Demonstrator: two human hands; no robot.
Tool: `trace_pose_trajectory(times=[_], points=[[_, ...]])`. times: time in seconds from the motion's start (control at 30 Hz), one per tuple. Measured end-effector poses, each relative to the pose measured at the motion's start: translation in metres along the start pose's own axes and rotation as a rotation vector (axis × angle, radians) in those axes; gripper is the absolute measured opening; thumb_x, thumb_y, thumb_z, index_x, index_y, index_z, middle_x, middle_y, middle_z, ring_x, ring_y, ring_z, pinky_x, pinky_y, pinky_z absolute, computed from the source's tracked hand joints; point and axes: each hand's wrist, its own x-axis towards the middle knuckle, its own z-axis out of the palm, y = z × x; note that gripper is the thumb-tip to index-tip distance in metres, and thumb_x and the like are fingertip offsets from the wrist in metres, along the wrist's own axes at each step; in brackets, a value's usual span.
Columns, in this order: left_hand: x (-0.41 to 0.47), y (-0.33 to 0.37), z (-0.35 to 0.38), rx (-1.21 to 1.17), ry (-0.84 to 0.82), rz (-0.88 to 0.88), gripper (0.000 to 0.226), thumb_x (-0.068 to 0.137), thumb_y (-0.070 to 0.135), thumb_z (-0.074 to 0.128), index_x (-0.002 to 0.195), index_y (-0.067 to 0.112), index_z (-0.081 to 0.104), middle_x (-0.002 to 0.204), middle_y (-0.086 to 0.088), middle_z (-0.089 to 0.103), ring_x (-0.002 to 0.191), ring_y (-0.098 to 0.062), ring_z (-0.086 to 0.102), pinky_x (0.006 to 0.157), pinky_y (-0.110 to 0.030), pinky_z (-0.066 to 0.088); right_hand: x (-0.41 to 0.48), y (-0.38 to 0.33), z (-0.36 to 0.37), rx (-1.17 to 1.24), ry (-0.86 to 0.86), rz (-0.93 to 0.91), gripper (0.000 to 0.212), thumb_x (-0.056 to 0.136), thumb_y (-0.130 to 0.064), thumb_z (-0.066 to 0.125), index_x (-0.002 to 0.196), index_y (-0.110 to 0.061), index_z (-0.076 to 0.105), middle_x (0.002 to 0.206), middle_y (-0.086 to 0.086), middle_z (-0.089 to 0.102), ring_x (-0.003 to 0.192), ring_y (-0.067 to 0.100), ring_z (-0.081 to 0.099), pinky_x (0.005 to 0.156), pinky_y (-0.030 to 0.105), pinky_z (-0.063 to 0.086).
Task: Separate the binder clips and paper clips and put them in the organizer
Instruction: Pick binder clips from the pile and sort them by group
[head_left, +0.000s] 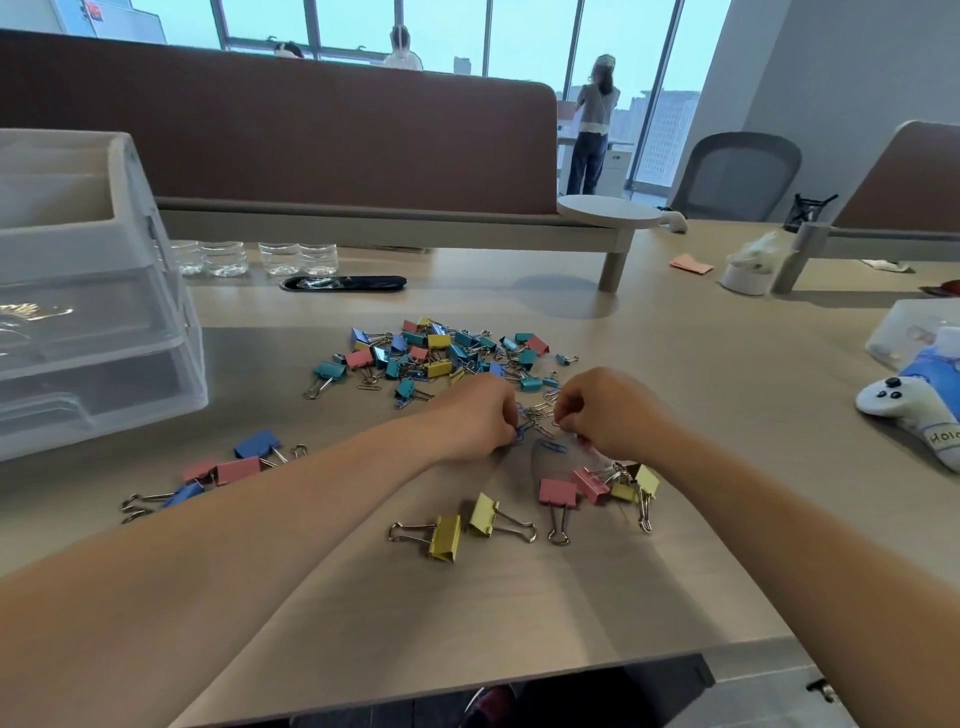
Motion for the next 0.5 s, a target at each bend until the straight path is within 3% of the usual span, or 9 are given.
trace_pose_trajectory(times=[0.13, 0.3, 0.4, 0.5], points=[[-0.0003, 0.0004, 0.0, -0.008, -0.001, 0.002, 0.007, 0.088, 0.015, 0.068, 0.094, 0.017, 0.07, 0.1, -0.002, 0.068, 0.089, -0.017, 0.061, 0.072, -0.029, 0.047, 0.0011, -0.0022, 0.0036, 0.047, -0.038, 0.016, 0.013, 0.092, -0.008, 0.063, 0.089, -0.019, 0.069, 0.073, -0.003, 0.069, 0.059, 0.009, 0.064, 0.067, 0.026, 0.058], [-0.0012, 0.0013, -0.0006, 0.027, -0.006, 0.012, 0.014, 0.087, 0.012, 0.065, 0.099, 0.018, 0.07, 0.102, -0.003, 0.068, 0.092, -0.019, 0.062, 0.076, -0.032, 0.051, 0.0024, -0.0031, 0.0032, -0.004, 0.0, -0.018, 0.018, 0.092, -0.008, 0.061, 0.106, -0.016, 0.07, 0.096, 0.001, 0.07, 0.076, 0.015, 0.061, 0.069, 0.026, 0.051], [-0.0018, 0.0013, 0.0006, 0.058, -0.003, 0.02, 0.016, 0.087, 0.011, 0.063, 0.099, 0.019, 0.07, 0.104, -0.003, 0.068, 0.093, -0.021, 0.062, 0.078, -0.033, 0.052, -0.0003, -0.0021, 0.0026, -0.059, 0.018, -0.026, 0.016, 0.092, -0.012, 0.063, 0.104, -0.019, 0.071, 0.101, -0.001, 0.068, 0.083, 0.014, 0.058, 0.071, 0.024, 0.044], [-0.0013, 0.0016, -0.0003, 0.073, -0.01, 0.034, 0.015, 0.088, 0.011, 0.063, 0.101, 0.017, 0.068, 0.107, -0.004, 0.067, 0.093, -0.02, 0.061, 0.077, -0.031, 0.05, -0.0037, -0.0028, -0.0001, -0.103, 0.015, -0.031, 0.008, 0.09, -0.017, 0.066, 0.089, -0.022, 0.072, 0.092, -0.003, 0.069, 0.08, 0.013, 0.059, 0.07, 0.024, 0.047]])
